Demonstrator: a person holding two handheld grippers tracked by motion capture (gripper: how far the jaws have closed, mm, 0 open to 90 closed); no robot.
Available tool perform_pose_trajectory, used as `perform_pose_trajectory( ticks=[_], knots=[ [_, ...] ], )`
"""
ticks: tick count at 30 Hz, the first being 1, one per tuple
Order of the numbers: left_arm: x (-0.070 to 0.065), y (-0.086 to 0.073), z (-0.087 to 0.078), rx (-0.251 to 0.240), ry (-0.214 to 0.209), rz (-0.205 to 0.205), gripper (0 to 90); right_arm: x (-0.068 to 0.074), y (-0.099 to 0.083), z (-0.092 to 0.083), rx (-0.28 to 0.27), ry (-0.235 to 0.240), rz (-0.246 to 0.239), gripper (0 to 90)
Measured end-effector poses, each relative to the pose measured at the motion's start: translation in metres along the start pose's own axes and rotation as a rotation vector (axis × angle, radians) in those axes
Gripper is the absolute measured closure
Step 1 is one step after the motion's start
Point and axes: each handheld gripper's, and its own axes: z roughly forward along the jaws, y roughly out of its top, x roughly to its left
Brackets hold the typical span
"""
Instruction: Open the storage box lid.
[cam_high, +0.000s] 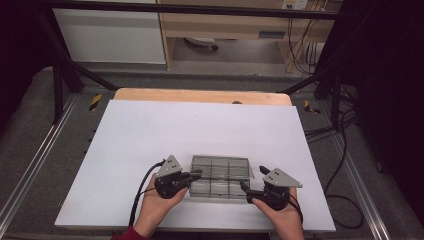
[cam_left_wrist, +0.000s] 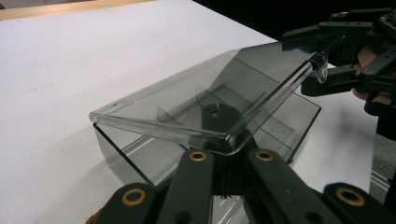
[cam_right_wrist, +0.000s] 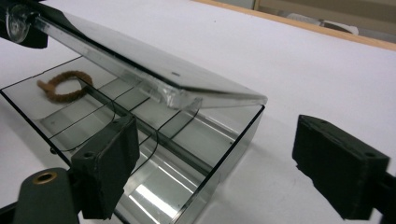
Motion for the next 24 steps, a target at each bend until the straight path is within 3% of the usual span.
perform_pose_trajectory(
  ticks=[6, 14, 24],
  knots=[
    [-0.001, 0.000, 0.000, 0.002, 0.006, 0.008, 89.9, 0.000, 0.006, 0.005, -0.033, 0.015, -0.056, 21.3],
    [-0.001, -0.002, 0.000, 0.007, 0.008, 0.009, 89.9, -0.005, 0.014, 0.014, -0.081, 0.065, -0.094, 31.9],
    [0.006, -0.004, -0.006, -0.001, 0.025, -0.007, 89.9, -0.004, 0.020, 0.019, -0.083, 0.091, -0.116, 45.5]
  ],
)
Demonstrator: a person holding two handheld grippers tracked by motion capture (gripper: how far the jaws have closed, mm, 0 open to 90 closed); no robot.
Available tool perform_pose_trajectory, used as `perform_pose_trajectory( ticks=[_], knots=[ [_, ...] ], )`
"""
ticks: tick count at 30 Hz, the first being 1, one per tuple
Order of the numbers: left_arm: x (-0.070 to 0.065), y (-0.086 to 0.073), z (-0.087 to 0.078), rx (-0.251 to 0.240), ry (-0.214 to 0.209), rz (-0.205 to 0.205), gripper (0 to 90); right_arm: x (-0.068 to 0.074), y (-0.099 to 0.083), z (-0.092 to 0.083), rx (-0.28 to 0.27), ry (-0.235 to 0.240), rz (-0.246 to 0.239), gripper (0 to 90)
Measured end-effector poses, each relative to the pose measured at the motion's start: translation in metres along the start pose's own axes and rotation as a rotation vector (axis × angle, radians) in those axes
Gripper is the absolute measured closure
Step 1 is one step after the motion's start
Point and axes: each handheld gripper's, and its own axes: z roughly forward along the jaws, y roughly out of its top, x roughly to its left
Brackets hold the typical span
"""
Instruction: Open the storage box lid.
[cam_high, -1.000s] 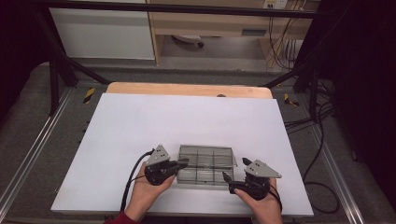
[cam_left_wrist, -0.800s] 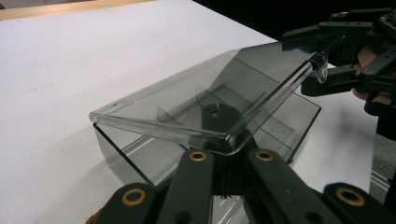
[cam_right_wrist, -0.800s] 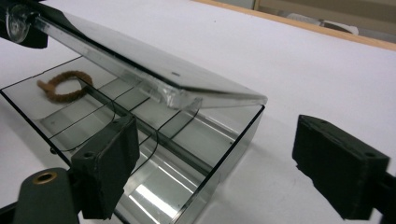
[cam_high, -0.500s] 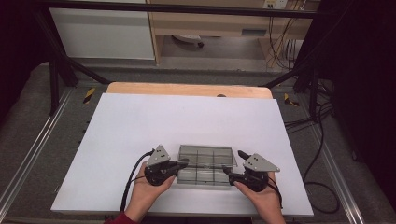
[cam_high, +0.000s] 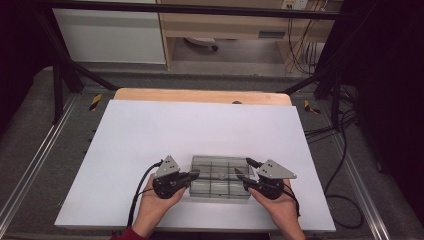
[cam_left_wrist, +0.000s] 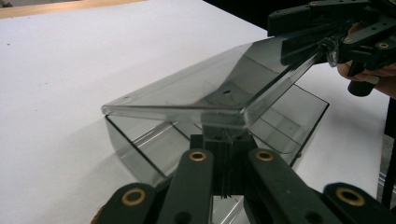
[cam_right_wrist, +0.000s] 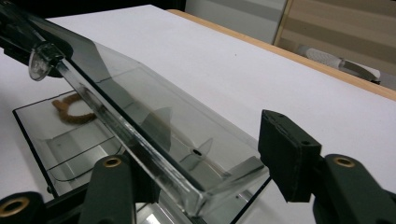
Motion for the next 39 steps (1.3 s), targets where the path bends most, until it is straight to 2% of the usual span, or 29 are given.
perform_pose_trajectory(
  ticks=[5, 8, 14, 20, 23, 28, 30, 34, 39],
  knots=[
    [0.003, 0.000, -0.006, -0.011, 0.015, -0.004, 89.9, -0.002, 0.004, 0.001, -0.010, 0.007, -0.005, 48.3],
    [0.005, 0.000, -0.007, -0.019, 0.010, -0.018, 89.9, -0.006, 0.006, 0.003, -0.020, 0.011, 0.002, 49.1],
    [0.008, 0.001, -0.011, -0.028, 0.040, -0.003, 89.8, -0.013, 0.010, 0.006, -0.033, 0.012, 0.013, 51.4],
    [0.015, -0.001, -0.007, -0.032, 0.075, 0.005, 82.6, -0.018, 0.014, 0.010, -0.039, 0.007, 0.010, 53.3],
    [0.017, 0.000, -0.007, -0.047, 0.098, 0.012, 75.2, -0.021, 0.016, 0.012, -0.044, 0.005, 0.015, 53.7],
    [0.021, 0.004, -0.004, -0.088, 0.137, 0.023, 47.9, -0.025, 0.019, 0.016, -0.050, -0.002, 0.017, 54.3],
    [0.023, 0.007, -0.002, -0.101, 0.154, 0.030, 39.6, -0.026, 0.020, 0.017, -0.051, -0.005, 0.014, 54.5],
    [0.027, 0.013, 0.004, -0.110, 0.156, 0.034, 32.3, -0.029, 0.021, 0.019, -0.054, -0.011, 0.014, 54.8],
    [0.028, 0.022, 0.012, -0.112, 0.151, 0.064, 30.1, -0.031, 0.023, 0.021, -0.052, -0.013, 0.013, 55.0]
  ],
)
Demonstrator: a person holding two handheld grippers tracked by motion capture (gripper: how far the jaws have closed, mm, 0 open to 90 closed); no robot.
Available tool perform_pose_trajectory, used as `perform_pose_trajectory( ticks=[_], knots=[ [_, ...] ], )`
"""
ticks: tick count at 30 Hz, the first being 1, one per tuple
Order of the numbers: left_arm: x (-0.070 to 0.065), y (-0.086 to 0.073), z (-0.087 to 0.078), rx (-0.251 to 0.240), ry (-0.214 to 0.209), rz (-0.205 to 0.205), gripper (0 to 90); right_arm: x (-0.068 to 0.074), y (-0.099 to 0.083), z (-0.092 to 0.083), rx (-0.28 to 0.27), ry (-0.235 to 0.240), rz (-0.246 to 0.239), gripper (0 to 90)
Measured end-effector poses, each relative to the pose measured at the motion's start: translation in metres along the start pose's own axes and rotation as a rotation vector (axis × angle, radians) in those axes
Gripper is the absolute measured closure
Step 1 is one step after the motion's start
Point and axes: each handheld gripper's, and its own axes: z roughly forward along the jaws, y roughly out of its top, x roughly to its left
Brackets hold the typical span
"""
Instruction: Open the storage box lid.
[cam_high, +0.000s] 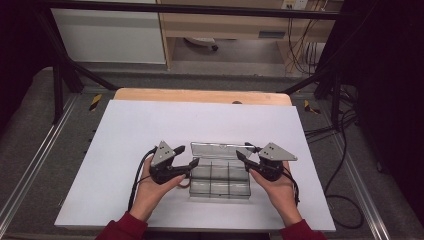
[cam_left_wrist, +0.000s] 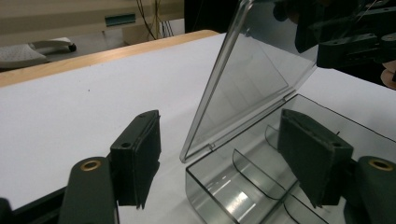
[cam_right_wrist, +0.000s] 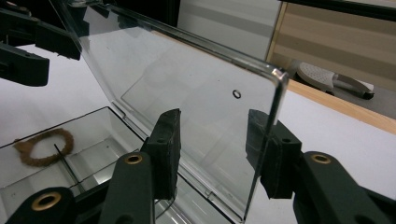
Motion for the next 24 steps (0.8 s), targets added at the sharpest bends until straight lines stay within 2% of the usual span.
perform_pose_trajectory(
  ticks=[13, 20, 24],
  knots=[
    [0.001, 0.015, 0.023, 0.003, -0.040, 0.010, 30.2, -0.005, 0.003, 0.006, 0.001, -0.004, -0.002, 55.2],
    [0.001, 0.018, 0.028, -0.001, -0.064, 0.008, 37.9, -0.008, 0.004, 0.009, 0.001, -0.007, 0.006, 55.1],
    [0.004, 0.018, 0.029, -0.003, -0.054, -0.002, 42.9, -0.009, 0.005, 0.011, 0.004, -0.009, 0.009, 54.9]
  ],
)
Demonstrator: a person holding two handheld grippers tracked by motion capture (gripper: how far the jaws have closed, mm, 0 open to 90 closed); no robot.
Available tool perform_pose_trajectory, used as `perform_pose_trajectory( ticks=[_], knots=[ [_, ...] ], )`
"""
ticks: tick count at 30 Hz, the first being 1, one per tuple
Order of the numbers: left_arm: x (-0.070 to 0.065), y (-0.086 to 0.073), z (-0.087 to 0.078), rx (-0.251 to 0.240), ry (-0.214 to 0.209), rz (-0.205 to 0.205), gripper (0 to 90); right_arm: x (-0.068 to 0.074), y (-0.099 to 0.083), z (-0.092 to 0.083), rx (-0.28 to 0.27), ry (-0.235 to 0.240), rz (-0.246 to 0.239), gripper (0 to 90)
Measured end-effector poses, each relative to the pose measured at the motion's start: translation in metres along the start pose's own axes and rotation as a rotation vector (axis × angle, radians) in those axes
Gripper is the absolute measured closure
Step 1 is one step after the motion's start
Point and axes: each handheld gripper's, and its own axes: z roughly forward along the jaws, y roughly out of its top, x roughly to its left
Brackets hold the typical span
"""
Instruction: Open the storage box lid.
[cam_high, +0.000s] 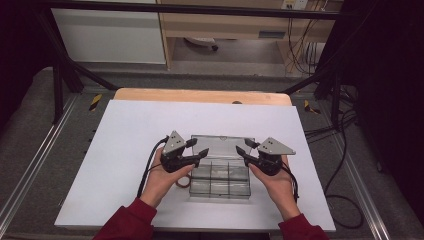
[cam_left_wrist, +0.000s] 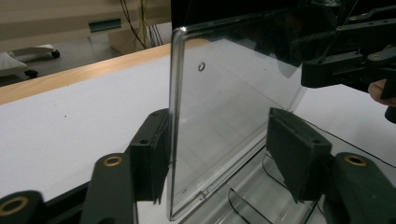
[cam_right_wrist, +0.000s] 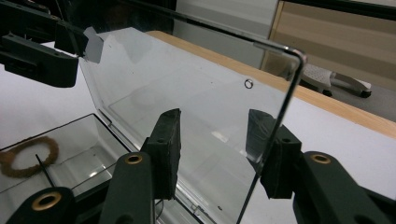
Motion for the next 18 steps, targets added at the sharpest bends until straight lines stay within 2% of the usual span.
perform_pose_trajectory(
  ticks=[6, 13, 18],
  knots=[
    [0.0038, 0.0011, 0.0005, 0.001, 0.007, -0.018, 51.2, -0.0008, 0.0001, 0.0011, 0.002, -0.001, 0.002, 54.7],
    [0.0053, 0.0027, 0.0023, 0.012, 0.029, -0.010, 55.1, -0.0023, 0.0016, 0.0041, 0.008, -0.006, 0.012, 53.8],
    [0.0076, 0.0042, 0.0041, 0.012, 0.041, -0.034, 59.1, -0.0045, 0.0018, 0.0063, 0.009, -0.002, 0.022, 53.3]
  ],
)
